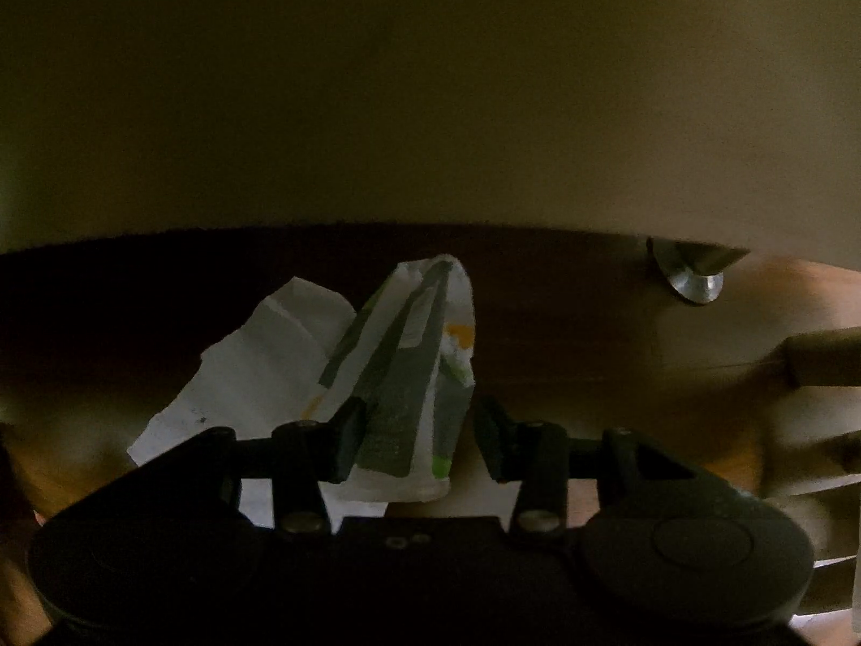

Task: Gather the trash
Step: 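Grasp clear plastic bag with right tool while left tool grasps purple snack wrapper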

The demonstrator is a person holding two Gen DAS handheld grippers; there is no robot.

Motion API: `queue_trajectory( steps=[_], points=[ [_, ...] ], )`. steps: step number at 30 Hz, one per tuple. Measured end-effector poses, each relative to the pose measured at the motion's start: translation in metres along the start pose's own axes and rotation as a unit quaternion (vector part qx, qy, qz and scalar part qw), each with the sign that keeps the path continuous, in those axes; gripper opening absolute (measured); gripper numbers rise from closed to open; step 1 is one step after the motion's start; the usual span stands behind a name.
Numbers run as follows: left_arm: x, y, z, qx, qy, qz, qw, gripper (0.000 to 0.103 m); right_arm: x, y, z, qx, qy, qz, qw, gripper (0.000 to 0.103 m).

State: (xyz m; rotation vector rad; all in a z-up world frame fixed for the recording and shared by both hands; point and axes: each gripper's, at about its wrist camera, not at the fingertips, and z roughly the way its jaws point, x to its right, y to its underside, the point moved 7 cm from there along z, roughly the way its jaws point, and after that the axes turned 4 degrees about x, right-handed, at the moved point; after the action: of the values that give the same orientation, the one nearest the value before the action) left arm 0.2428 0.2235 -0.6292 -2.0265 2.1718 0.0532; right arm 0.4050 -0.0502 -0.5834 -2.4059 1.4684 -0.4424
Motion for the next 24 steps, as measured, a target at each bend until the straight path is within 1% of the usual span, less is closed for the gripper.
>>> queue_trajectory(
  steps=[1, 2, 3, 5, 7, 9, 11, 15, 20, 24],
  points=[
    [0.000, -0.006, -0.002, 0.002, 0.006, -0.007, 1.0000, 0.054, -0.001, 0.000, 0.000, -0.001, 0.000, -0.003, 1.000, 0.028],
    [0.000, -0.008, -0.002, 0.002, 0.010, -0.014, 0.9998, 0.044, -0.001, 0.001, 0.001, -0.002, -0.001, -0.004, 1.000, 0.017],
    [0.000, -0.009, -0.002, 0.000, 0.012, -0.021, 0.9997, 0.037, -0.002, 0.002, 0.001, -0.007, -0.001, -0.003, 1.000, 0.007],
    [0.000, -0.013, -0.003, 0.000, 0.012, -0.028, 0.9995, 0.032, -0.001, 0.003, 0.002, -0.012, 0.000, 0.000, 1.000, 0.007],
    [-0.001, -0.013, -0.003, 0.000, 0.014, -0.036, 0.9992, 0.027, 0.000, 0.003, 0.000, -0.012, 0.004, -0.006, 1.000, 0.002],
    [-0.002, -0.014, -0.005, 0.001, 0.011, -0.033, 0.9994, 0.019, 0.000, 0.004, -0.005, -0.009, 0.011, -0.018, 1.000, 0.002],
    [-0.004, -0.015, -0.008, 0.005, 0.002, -0.027, 0.9996, 0.015, -0.001, 0.003, -0.012, -0.008, 0.018, -0.023, 1.000, 0.002],
    [0.003, -0.015, -0.027, 0.008, 0.002, -0.024, 0.9997, 0.012, 0.000, 0.004, -0.035, -0.003, 0.015, -0.019, 1.000, 0.002],
    [0.009, -0.017, -0.050, 0.019, 0.013, -0.009, 0.9997, 0.009, 0.001, 0.014, -0.069, -0.015, 0.005, -0.006, 1.000, 0.001],
    [0.020, -0.017, -0.075, 0.025, 0.032, 0.002, 0.9992, 0.008, -0.003, 0.027, -0.102, -0.025, -0.006, 0.003, 1.000, 0.001]
  ],
)
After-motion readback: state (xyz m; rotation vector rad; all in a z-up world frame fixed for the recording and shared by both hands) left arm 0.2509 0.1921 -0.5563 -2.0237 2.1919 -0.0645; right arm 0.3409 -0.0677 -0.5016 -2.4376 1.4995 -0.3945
